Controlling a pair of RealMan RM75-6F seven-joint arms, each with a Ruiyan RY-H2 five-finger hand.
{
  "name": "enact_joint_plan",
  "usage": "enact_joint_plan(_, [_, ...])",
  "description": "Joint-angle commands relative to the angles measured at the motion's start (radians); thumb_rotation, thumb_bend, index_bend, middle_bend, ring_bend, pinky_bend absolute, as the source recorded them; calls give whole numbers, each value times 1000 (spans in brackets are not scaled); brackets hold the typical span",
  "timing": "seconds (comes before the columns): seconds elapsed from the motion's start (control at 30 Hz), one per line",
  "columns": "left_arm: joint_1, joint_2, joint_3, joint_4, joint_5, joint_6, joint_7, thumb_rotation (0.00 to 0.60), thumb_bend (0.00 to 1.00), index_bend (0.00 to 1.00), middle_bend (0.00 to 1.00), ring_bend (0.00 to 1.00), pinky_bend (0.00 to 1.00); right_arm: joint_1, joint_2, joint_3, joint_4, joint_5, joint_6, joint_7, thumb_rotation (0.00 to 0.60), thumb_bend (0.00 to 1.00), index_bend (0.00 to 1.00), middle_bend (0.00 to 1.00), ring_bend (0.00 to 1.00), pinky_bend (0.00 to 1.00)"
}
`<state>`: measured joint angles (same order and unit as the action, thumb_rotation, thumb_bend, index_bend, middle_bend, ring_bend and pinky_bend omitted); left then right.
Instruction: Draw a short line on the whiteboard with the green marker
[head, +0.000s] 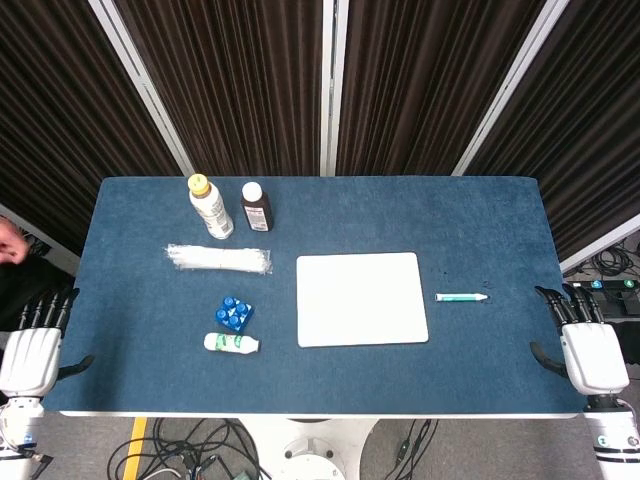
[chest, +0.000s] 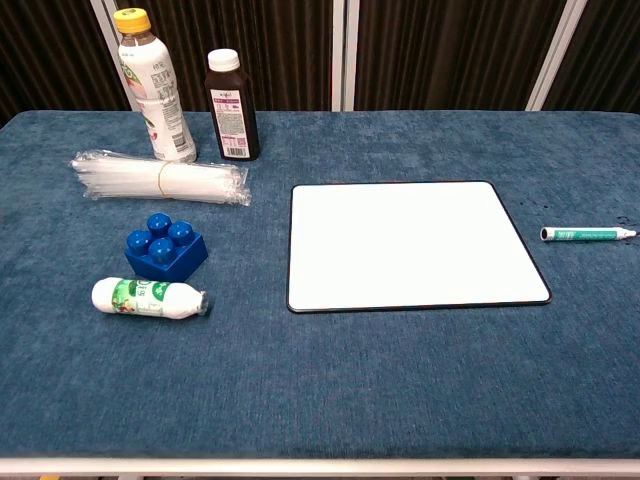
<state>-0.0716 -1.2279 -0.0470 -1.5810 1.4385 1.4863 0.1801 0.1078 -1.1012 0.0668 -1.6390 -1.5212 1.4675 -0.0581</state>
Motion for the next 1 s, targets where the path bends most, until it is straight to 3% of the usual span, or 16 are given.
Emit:
enact_joint_plan(0.03, [-1,-1,-1,1,0,0,0,600,0,47,0,0,0,0,0,0,0,0,0,0,600,148,119,178,64,72])
enact_joint_plan(0.2, [0,-1,1,-3,4,3,2,600,0,47,0,0,0,15,-1,1,4,8,-31,7,600,148,119,181,64,72])
enact_joint_plan(0.33, [-2,-3,1,-5,9,3,0,600,0,47,0,0,0,80,-24,27,37,48,-133,16,600,148,168,241,98,72])
enact_joint_plan(0.47, [0,-1,2,-9,9,4,-3,600,0,47,0,0,0,183,-89,56,121,116,-301,-21,600,158,257,303,134,78])
enact_joint_plan(0.67, [10,2,5,-12,-7,4,-6,600,0,47,0,0,0,303,-227,80,295,194,-474,-69,600,191,270,310,133,86])
enact_joint_plan(1.0, [13,0,6,-9,-17,-3,-15,600,0,48,0,0,0,397,-391,74,509,249,-588,-135,600,211,371,371,156,97])
